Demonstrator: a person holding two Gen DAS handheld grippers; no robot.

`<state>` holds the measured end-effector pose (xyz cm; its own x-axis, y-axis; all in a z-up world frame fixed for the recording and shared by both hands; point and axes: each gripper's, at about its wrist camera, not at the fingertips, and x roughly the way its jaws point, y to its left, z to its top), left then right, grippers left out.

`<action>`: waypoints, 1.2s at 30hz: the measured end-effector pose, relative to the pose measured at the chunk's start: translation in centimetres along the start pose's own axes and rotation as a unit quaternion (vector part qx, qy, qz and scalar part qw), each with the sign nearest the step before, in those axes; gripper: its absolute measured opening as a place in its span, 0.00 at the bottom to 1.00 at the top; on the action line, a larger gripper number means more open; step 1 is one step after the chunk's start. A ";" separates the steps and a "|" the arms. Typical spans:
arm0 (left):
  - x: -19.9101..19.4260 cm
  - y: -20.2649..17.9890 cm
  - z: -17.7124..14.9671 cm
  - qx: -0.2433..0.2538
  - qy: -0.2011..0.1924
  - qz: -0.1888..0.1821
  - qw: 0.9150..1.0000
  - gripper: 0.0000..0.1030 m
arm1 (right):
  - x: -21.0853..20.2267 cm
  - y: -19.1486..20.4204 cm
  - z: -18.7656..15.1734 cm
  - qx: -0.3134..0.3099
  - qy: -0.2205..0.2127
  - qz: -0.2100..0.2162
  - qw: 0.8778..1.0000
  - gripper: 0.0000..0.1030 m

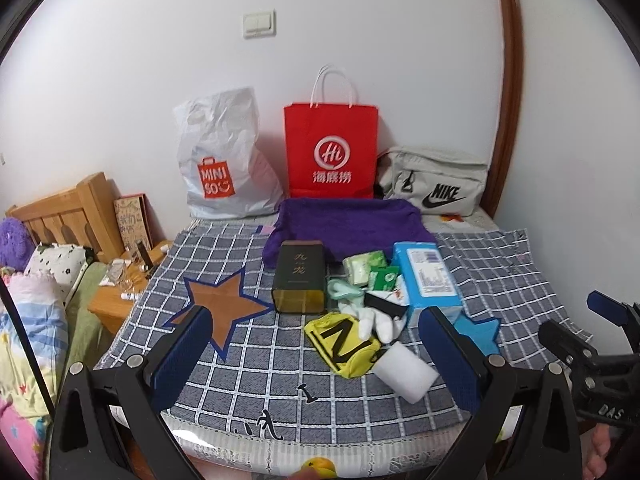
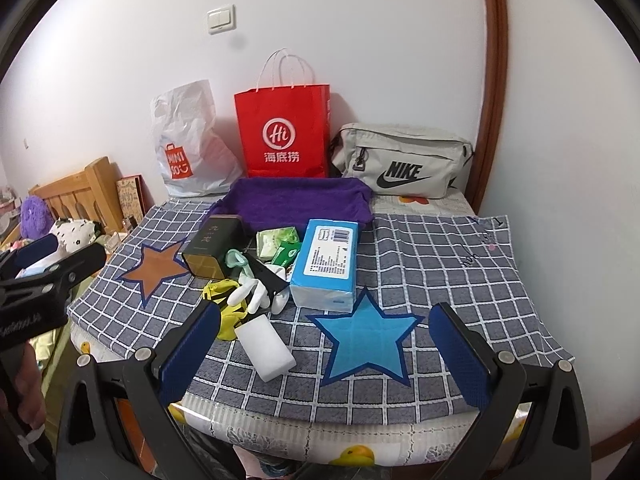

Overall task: Organize soft objects
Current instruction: 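Grasp the yellow N pouch with the left gripper while the right gripper grasps the white sponge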

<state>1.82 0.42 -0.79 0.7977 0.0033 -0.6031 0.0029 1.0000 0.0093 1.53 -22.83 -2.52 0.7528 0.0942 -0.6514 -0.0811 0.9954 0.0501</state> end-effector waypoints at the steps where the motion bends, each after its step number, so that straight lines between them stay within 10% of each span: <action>1: 0.6 0.3 -0.1 -0.003 0.008 0.001 1.000 1.00 | 0.6 0.2 0.0 -0.005 0.004 0.004 1.000 0.99; 19: 13.3 3.8 -5.5 -0.023 0.144 -0.033 0.989 1.00 | 15.7 4.6 -5.8 -0.083 0.139 0.111 0.980 0.91; 31: 18.2 2.5 -6.4 -0.011 0.190 -0.092 0.977 1.00 | 21.1 5.5 -7.6 -0.133 0.155 0.114 0.972 0.90; 36: 19.8 1.1 -6.4 -0.024 0.202 -0.121 0.972 1.00 | 20.1 4.6 -7.7 -0.142 0.137 0.136 0.971 0.55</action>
<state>13.77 1.61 -17.84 0.4752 -0.2381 -0.8470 0.1255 0.9712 -0.2025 11.25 -16.45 -21.24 0.4789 0.3062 -0.8227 -0.4583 0.8866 0.0632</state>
